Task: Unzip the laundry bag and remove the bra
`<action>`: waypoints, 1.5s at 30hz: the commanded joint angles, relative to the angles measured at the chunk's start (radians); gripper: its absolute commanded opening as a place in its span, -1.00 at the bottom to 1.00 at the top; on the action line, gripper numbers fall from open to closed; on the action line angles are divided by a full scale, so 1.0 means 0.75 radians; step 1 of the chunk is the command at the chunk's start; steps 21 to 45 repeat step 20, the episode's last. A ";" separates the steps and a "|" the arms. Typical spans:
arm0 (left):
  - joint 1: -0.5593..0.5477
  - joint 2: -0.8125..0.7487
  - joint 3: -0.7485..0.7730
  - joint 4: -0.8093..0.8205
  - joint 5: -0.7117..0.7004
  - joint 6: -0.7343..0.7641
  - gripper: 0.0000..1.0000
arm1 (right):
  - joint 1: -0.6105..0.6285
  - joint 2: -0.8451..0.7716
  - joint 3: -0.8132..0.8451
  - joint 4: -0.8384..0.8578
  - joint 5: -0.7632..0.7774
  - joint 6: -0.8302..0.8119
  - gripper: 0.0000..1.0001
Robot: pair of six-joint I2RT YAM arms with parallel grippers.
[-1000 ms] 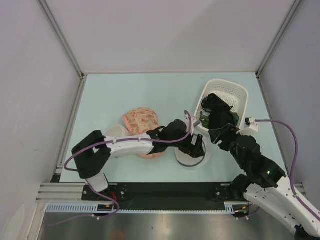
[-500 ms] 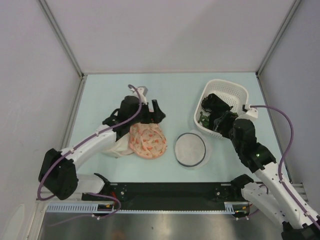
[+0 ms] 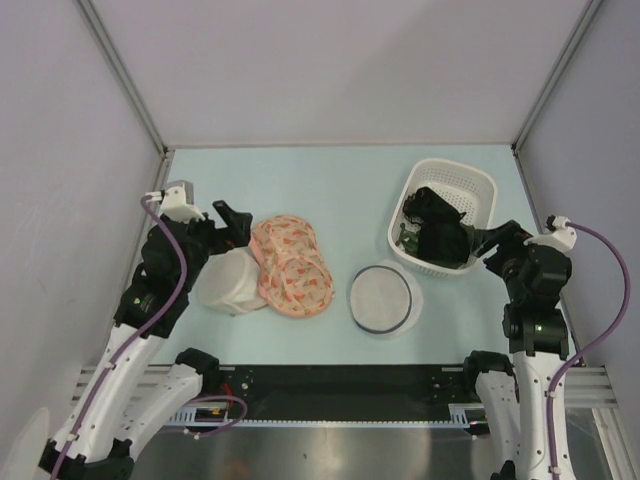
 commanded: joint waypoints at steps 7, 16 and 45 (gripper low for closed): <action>0.009 -0.083 0.063 -0.172 -0.129 0.135 0.99 | -0.026 -0.030 0.016 -0.012 -0.170 -0.008 0.49; 0.007 -0.077 0.073 -0.161 -0.108 0.139 0.99 | -0.026 -0.041 0.018 -0.035 -0.164 -0.026 0.49; 0.009 -0.063 0.084 -0.166 -0.098 0.141 1.00 | -0.026 -0.041 0.018 -0.037 -0.158 -0.035 0.49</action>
